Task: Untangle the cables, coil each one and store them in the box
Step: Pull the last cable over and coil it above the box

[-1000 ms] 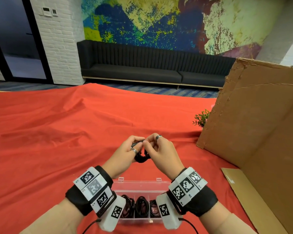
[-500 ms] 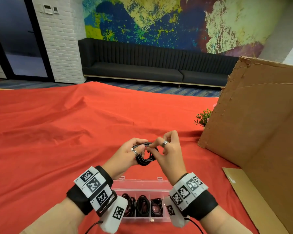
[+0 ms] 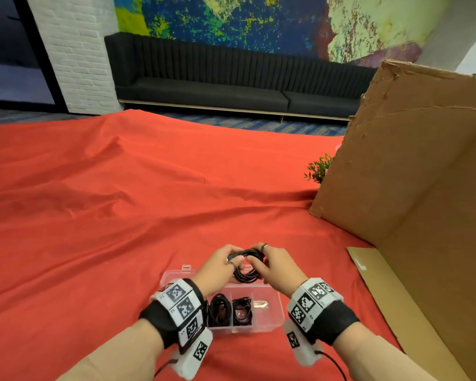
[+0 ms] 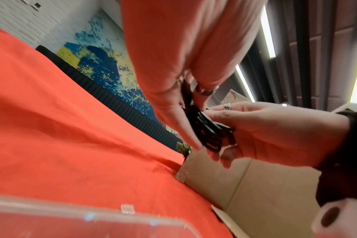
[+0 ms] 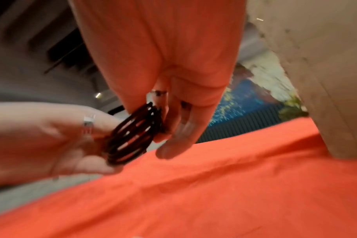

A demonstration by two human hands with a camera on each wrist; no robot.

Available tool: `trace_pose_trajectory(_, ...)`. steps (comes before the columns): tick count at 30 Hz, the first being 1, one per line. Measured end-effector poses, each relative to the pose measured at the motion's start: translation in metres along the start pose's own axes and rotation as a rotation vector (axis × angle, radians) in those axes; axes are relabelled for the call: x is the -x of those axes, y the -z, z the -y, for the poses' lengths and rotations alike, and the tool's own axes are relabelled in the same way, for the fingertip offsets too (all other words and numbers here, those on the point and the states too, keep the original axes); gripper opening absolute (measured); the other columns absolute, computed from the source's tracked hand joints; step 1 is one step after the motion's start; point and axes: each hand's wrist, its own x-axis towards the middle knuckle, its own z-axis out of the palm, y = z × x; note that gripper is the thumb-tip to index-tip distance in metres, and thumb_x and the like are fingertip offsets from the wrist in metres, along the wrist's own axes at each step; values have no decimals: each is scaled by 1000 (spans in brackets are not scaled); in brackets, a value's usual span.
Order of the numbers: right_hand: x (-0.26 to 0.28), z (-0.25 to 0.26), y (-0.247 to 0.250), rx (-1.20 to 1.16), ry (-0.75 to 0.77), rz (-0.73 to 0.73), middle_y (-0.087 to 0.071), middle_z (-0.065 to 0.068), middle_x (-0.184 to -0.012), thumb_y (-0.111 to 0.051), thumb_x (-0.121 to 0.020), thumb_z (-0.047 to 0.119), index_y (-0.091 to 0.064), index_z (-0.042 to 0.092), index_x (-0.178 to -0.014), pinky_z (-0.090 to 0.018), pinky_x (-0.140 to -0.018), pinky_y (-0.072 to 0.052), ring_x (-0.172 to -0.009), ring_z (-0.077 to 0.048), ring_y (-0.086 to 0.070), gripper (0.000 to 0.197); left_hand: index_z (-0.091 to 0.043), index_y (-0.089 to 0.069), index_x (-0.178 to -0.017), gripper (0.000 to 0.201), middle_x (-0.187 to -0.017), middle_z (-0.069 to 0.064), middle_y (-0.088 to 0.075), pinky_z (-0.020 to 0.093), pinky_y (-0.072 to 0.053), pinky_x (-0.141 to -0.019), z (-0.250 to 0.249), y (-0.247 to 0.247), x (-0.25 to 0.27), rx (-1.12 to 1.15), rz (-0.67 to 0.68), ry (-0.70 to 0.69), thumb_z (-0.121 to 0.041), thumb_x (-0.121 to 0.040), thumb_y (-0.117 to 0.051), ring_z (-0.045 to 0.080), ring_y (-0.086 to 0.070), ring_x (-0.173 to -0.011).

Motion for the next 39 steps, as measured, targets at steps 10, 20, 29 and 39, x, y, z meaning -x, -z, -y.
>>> trace_pose_trajectory(10, 12, -80, -12, -742, -426, 393, -63, -12, -90, -52, -93, 4, -57, -6, -118, -23, -60, -57, -71, -11, -65, 28, -22, -56, -109, 16, -95, -2, -61, 25, -48, -64, 54, -63, 1, -145, 29, 119, -20, -96, -47, 13, -58, -73)
trace_pose_trajectory(20, 11, -89, -17, 82, -174, 64, -70, -9, -100, -57, -90, 18, -67, 12, -112, -21, -76, -43, -95, -19, -64, 25, -21, -42, -134, 51, -105, 3, -55, 36, -50, -77, 66, -78, 1, -179, 148, 232, 2, -90, -33, 19, -52, -82)
trace_pose_trajectory(29, 15, -79, -31, 489, 10, 122, -63, -9, -105, -41, -96, 14, -58, 9, -106, -27, -67, -32, -100, -26, -58, 21, -12, -50, -130, 52, -115, 13, -61, 30, -46, -79, 71, -69, 4, -275, 170, 218, 7, -87, -29, 28, -59, -102)
trace_pose_trajectory(39, 24, -83, -54, 533, 82, 97, -64, -2, -110, -47, -92, 13, -58, 21, -110, -32, -71, -42, -103, -26, -57, 22, -8, -61, -116, 34, -127, 10, -48, 28, -38, -96, 78, -77, 1, -667, 289, 126, -4, -90, -39, 26, -43, -119)
